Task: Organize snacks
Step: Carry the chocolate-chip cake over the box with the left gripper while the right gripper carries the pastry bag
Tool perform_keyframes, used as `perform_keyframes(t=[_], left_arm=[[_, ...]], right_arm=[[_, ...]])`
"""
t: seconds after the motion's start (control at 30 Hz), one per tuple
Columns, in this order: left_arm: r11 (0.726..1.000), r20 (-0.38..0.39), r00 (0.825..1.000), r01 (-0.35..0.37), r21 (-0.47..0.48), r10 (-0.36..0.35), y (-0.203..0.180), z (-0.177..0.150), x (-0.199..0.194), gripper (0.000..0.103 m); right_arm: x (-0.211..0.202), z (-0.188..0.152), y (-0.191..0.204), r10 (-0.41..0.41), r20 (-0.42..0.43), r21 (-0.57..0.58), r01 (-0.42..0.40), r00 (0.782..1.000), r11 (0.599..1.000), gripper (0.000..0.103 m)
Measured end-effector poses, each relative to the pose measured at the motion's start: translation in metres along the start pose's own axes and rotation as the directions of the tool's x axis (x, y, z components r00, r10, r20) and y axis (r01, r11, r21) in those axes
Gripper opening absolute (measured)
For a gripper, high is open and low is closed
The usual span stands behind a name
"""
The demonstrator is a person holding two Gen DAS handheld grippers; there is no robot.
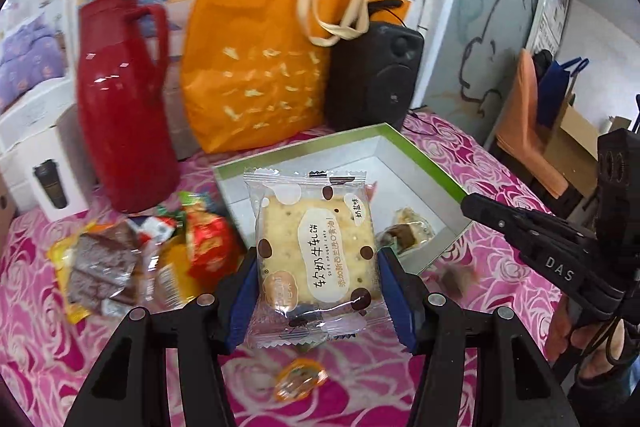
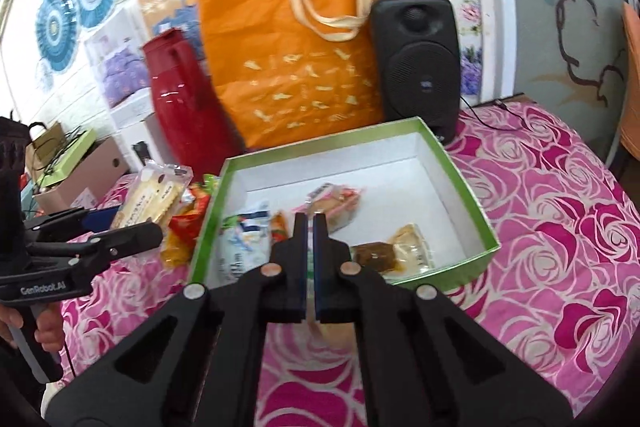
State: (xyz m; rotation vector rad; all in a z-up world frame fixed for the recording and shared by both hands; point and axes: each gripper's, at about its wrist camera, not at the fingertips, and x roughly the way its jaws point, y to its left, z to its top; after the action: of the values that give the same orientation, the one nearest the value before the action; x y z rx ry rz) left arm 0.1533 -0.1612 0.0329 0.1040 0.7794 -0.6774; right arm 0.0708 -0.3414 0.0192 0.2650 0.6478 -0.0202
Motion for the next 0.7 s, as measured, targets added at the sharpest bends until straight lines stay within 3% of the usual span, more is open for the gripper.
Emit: perform_keyframes(t=[0.23, 0.27, 0.3, 0.37, 0.43, 0.6, 0.7], left_arm=[[0.999, -0.048, 0.999, 0.026, 0.018, -0.025, -0.020, 0.004, 0.032, 0.058], [1.000, -0.048, 0.999, 0.020, 0.024, -0.018, -0.021, 0.004, 0.034, 0.058], [1.000, -0.050, 0.999, 0.019, 0.024, -0.017, -0.021, 0.004, 0.036, 0.058], [1.000, -0.063, 0.998, 0.023, 0.014, -0.023, -0.020, 0.002, 0.041, 0.058], [1.000, -0.072, 0.997, 0.022, 0.007, -0.022, -0.021, 0.000, 0.045, 0.058], [1.000, -0.072, 0.997, 0.014, -0.005, -0.014, -0.021, -0.001, 0.045, 0.058], [1.000, -0.068, 0.998, 0.006, -0.001, -0.007, -0.022, 0.000, 0.042, 0.058]], right_arm=[[-0.007, -0.021, -0.023, -0.041, -0.054, 0.001, 0.041, 0.998, 0.999, 0.004], [-0.010, -0.028, -0.025, -0.043, -0.061, 0.009, 0.043, 0.997, 0.999, 0.013], [-0.012, -0.038, -0.029, -0.032, -0.086, 0.033, 0.035, 0.996, 0.999, 0.033], [-0.011, -0.061, -0.035, 0.017, -0.155, 0.091, -0.003, 0.988, 0.996, 0.060], [-0.011, -0.082, -0.037, 0.051, -0.199, 0.121, -0.027, 0.979, 0.992, 0.061], [0.002, -0.107, -0.037, 0.029, -0.257, 0.145, 0.009, 0.966, 0.989, 0.066], [0.003, -0.106, -0.032, 0.022, -0.244, 0.112, 0.006, 0.969, 0.994, 0.059]])
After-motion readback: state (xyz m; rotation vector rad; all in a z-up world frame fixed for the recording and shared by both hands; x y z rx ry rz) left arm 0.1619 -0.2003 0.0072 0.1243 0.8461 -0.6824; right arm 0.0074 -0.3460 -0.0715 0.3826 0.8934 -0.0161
